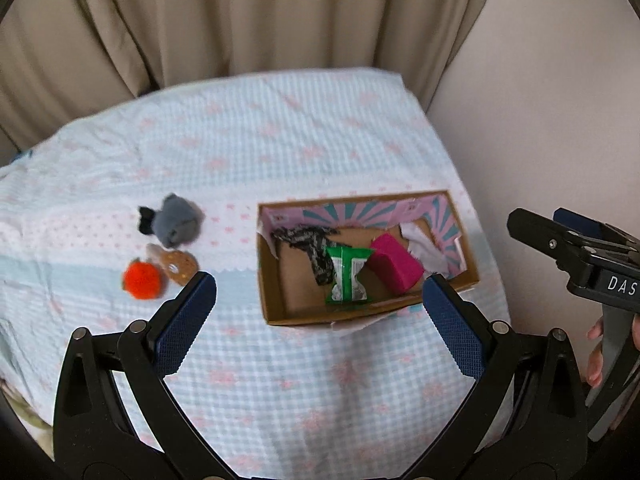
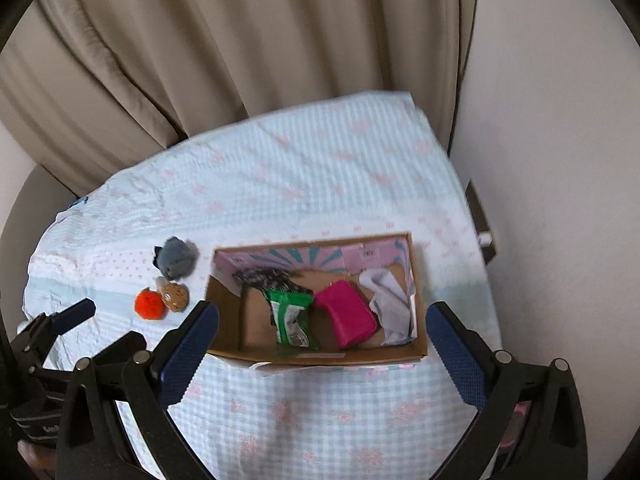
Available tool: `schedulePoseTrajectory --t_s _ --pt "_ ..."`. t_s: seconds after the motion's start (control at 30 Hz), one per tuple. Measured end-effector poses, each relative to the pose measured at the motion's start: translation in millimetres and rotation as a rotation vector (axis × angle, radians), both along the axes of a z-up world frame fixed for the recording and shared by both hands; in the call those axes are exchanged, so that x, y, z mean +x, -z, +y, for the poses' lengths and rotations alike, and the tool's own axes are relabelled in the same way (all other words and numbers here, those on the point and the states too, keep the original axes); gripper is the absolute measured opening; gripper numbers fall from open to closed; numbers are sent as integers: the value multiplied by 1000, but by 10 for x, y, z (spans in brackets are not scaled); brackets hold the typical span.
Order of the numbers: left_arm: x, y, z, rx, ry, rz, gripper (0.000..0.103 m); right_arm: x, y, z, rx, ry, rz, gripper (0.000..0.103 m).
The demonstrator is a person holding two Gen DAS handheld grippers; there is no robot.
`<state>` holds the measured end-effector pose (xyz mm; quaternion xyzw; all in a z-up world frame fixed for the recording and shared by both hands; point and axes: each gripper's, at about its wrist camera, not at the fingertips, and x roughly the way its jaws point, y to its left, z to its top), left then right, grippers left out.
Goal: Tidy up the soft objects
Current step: 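Open both tools and pull them back from the box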
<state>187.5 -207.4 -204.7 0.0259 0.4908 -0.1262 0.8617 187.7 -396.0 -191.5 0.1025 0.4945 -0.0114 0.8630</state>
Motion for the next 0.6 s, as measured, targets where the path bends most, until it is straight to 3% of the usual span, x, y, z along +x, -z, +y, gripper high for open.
schedulePoseTrajectory --t_s 0.3,0.6 --pt "-649 -706 506 -57 -51 -167 103 -651 -781 429 -85 -13 -205 103" --pt "-1218 -1057 983 -80 -131 -313 103 -1206 -967 748 -129 -10 -325 103"
